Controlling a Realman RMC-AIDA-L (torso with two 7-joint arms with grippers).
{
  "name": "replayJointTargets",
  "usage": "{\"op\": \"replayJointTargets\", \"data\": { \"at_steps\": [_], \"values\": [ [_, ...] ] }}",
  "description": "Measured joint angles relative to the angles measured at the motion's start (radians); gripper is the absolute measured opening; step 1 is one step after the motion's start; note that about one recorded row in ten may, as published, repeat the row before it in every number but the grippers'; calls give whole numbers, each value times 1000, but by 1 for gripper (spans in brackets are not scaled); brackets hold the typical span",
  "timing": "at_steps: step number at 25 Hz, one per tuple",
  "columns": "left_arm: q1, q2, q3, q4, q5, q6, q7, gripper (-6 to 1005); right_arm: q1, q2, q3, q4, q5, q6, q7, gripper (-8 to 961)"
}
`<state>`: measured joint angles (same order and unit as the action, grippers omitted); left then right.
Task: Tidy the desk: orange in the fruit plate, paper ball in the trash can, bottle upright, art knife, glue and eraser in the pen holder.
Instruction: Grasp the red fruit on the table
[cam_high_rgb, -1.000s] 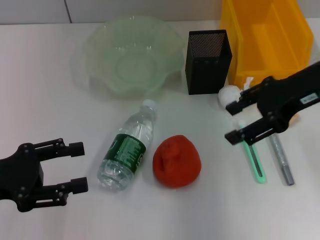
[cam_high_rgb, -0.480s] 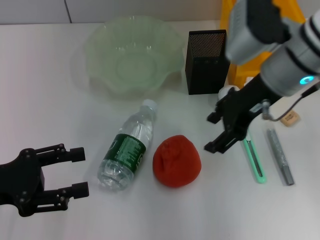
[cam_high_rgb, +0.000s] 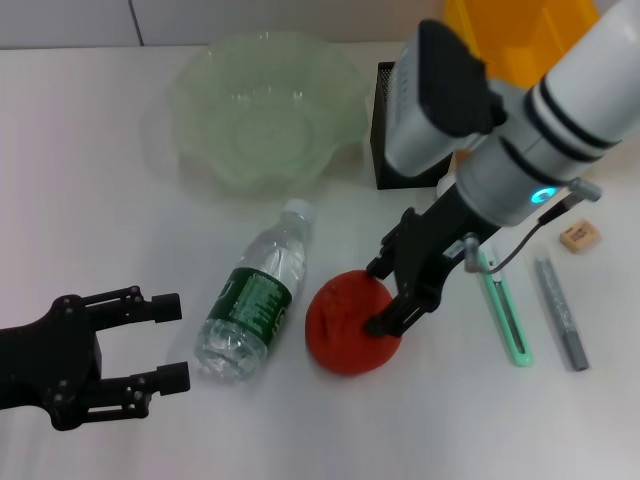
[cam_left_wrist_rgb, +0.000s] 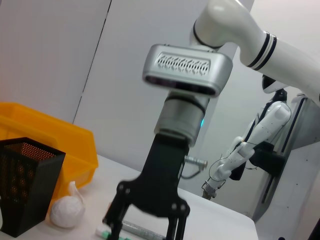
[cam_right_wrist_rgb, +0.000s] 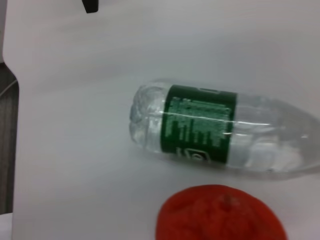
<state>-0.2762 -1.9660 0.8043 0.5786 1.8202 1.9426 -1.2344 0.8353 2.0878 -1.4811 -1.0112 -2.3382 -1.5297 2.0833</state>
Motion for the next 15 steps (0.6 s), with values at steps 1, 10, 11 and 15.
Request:
{"op": "replayJointTargets", "data": {
  "at_steps": [1,10,11,15],
  "values": [
    [0,0,0,0,0,0,0,764,6,0,-13,23,12,18,0,710],
    [3,-2,-1,-1,1,-1,4,763,10,0,-55,57,50,55,-7,564],
    [3,-2,-1,-1,1,-1,4,763,10,0,-58,57,51,53,-6,533],
    [5,-2,-1,-3,1,-1,4,763,10,0,-62,52,54,49,-2,384]
  ]
}}
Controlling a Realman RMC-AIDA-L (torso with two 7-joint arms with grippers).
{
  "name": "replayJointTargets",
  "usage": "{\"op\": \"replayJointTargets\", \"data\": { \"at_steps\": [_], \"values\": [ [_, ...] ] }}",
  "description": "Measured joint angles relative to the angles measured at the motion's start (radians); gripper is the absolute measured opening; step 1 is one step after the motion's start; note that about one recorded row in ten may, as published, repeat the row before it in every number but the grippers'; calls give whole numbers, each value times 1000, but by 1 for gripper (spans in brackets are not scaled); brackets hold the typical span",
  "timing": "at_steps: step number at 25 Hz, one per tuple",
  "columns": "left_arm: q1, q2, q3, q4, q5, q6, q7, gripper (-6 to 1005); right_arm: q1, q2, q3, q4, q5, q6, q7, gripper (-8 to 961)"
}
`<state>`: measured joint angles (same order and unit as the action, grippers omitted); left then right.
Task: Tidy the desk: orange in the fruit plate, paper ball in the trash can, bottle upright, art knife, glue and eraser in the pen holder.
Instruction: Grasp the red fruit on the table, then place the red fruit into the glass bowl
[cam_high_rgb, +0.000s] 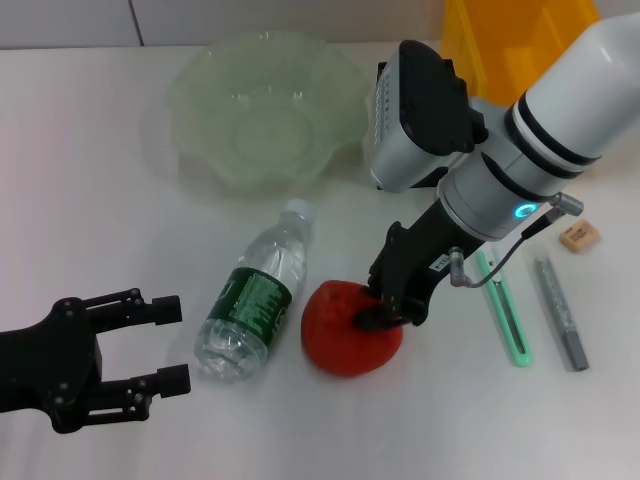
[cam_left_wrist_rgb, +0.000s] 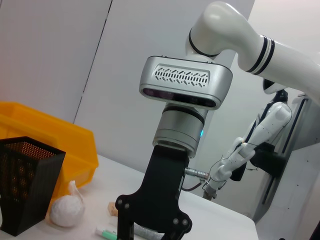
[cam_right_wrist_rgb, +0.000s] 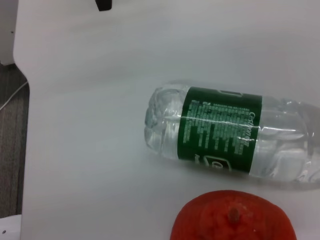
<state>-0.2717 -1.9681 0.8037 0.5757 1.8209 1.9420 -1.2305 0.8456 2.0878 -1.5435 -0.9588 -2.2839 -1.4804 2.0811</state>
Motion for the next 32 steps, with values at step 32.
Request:
{"op": "replayJointTargets", "data": {
  "at_steps": [32],
  "values": [
    [-1,-1,-1,1,2,7,0,759,205,-1,278,150,131,526,72,39]
  ]
}}
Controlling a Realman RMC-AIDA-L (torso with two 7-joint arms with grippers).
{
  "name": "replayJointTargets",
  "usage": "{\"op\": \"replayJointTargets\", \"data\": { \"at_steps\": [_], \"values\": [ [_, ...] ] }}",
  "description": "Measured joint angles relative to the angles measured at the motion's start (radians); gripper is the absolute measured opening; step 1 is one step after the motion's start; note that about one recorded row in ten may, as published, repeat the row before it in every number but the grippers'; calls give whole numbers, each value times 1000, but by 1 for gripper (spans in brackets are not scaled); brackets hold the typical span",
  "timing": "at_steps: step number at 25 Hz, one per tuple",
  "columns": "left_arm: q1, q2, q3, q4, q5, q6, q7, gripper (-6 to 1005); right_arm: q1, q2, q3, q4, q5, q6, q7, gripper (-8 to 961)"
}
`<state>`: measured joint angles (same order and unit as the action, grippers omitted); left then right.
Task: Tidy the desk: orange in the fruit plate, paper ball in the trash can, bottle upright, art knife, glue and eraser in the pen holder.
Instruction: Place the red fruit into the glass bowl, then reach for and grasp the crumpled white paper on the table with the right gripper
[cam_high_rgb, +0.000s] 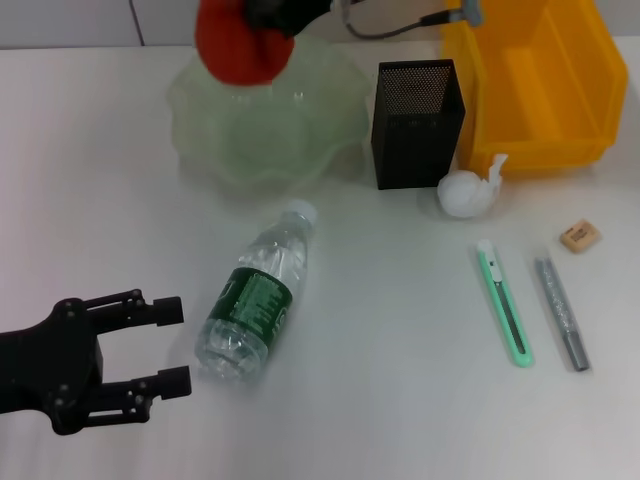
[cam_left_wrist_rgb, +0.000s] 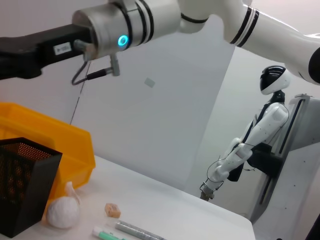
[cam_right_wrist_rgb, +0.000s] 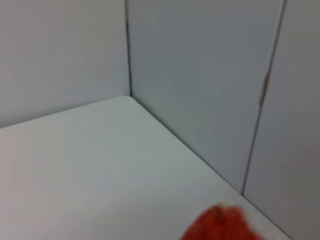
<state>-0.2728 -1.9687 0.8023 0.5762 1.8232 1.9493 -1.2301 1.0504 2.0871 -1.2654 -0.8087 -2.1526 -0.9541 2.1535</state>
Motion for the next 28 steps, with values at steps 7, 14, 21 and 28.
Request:
{"op": "replayJointTargets", "data": {
  "at_steps": [7,14,21,28],
  "values": [
    [-3,-1,3,-1,1,-5,0,759,3,3,-47,38,56,79,-10,163],
    [-3,-4,-3,-3,11,-7,0,758,-31,-4,-43,-3,71,25,-16,441],
    [1,-4,-1,-1,10,-4,0,757,-105,-35,35,-270,-183,-374,112,686],
    [2,-4,-1,-2,10,-6,1,757,-209,-7,33,-517,-495,-607,279,767]
  ]
}}
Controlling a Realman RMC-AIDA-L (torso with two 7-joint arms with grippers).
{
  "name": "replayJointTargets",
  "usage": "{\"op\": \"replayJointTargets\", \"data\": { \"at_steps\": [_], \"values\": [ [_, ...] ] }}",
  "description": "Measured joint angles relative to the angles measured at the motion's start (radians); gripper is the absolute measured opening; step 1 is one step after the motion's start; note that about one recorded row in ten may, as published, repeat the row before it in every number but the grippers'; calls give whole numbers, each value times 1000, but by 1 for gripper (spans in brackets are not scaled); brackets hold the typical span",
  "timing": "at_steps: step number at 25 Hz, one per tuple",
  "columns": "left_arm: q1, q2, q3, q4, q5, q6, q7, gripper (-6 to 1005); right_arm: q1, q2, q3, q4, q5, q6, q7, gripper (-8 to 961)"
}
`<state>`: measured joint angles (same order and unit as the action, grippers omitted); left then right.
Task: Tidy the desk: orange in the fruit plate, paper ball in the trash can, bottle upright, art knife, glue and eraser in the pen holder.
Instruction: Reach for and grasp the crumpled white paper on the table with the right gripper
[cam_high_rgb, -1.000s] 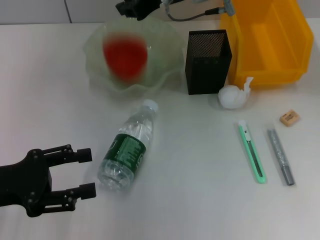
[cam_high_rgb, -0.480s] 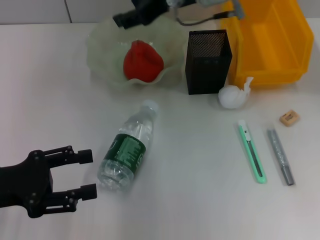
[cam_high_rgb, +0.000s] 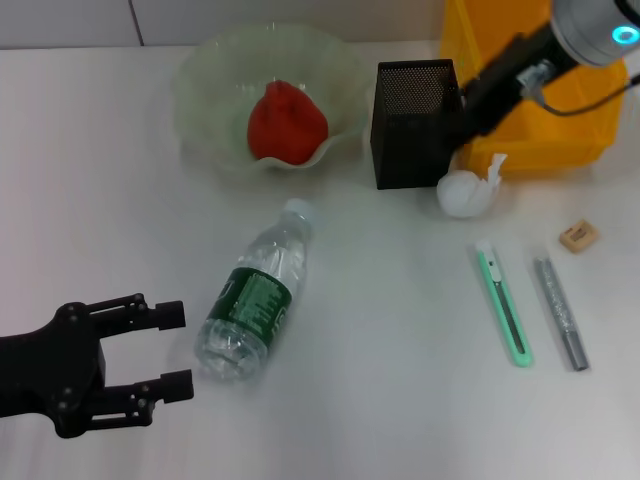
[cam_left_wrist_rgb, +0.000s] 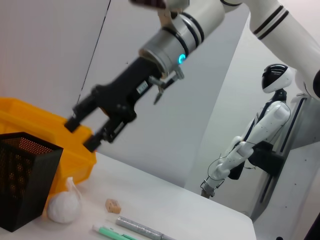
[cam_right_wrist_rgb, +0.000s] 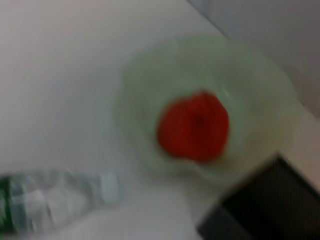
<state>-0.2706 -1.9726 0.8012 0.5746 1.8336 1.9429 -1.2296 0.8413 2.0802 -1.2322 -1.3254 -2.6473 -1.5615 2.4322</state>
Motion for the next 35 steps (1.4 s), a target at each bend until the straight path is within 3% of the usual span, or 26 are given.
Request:
{"op": "replayJointTargets", "data": {
  "at_steps": [10,23,35],
  "values": [
    [-5,2,-1,2,1,2,-2,756,-87,7,-7,40,-27,6,118,768],
    [-9,8,0,6,1,0,1,754,-221,9,37,93,53,150,214,767],
    [-15,5,4,7,3,5,8,753,-246,6,26,197,132,288,227,768]
  ]
}}
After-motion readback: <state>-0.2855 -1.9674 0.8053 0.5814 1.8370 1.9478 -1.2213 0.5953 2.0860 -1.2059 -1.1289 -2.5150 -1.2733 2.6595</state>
